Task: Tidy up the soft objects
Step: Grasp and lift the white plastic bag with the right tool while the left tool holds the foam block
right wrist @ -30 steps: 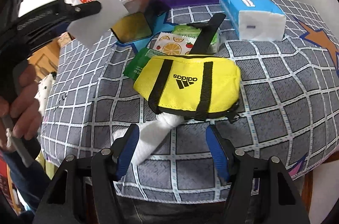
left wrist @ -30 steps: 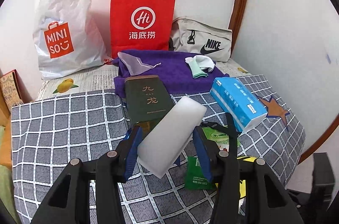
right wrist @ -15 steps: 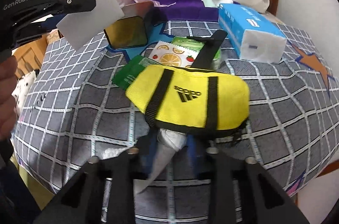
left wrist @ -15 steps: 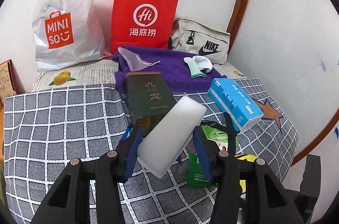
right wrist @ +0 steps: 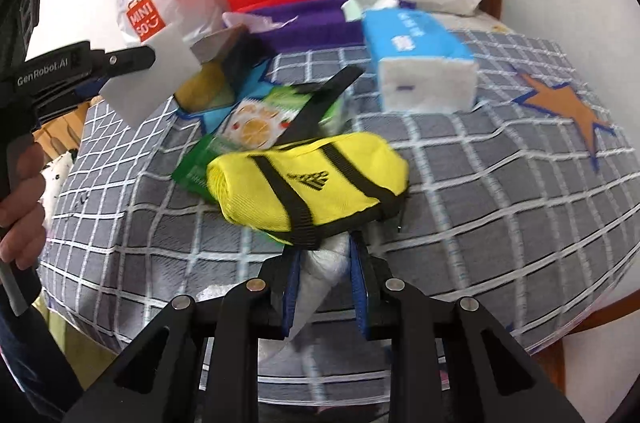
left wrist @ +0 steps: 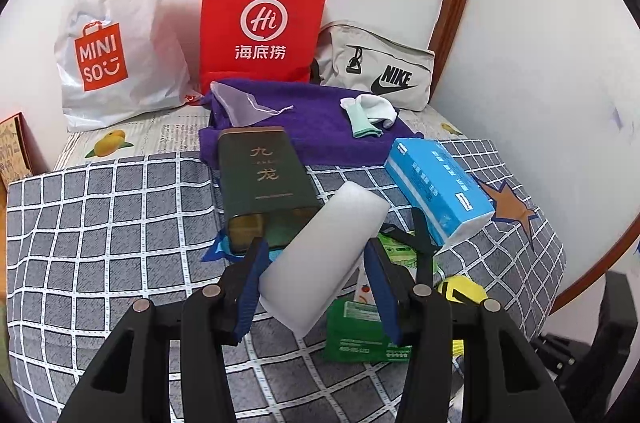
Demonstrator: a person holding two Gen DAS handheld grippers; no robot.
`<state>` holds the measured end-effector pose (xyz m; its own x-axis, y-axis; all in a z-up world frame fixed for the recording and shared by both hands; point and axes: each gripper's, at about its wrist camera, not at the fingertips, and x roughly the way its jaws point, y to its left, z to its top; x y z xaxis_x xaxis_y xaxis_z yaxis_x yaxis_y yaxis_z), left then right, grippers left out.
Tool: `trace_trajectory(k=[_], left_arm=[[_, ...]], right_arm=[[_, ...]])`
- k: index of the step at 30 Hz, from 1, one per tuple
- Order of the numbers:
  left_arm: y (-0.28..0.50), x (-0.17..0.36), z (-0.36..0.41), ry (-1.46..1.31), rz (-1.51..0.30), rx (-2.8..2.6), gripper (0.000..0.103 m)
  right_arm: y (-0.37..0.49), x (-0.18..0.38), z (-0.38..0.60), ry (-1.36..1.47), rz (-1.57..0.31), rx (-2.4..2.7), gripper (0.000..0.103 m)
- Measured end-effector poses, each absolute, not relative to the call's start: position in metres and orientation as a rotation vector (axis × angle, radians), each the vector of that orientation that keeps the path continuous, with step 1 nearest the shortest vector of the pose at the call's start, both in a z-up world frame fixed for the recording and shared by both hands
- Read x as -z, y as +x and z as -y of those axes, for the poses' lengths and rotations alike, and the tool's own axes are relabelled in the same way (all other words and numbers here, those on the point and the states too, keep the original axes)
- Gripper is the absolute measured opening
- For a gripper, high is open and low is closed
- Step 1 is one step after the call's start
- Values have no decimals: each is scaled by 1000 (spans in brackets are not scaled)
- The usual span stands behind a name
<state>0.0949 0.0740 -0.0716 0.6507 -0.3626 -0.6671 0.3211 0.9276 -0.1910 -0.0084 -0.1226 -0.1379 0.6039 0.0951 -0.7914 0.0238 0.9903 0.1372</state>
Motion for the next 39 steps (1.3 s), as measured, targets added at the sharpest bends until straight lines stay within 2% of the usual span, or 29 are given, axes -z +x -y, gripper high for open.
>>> trace_trajectory(k=[8, 17, 26, 39], left_arm=[[101, 68, -56, -45, -791, 356, 47], [102, 72, -34, -13, -815, 348, 47], [103, 72, -12, 9, -825, 367, 47], [114, 65, -19, -25, -824, 336, 47]], right_arm=[[15, 131, 153, 158, -864, -38, 24], [18, 155, 175, 194, -957, -87, 24], [5, 138, 191, 127, -936, -69, 24], [41, 111, 218, 98, -864, -42, 24]])
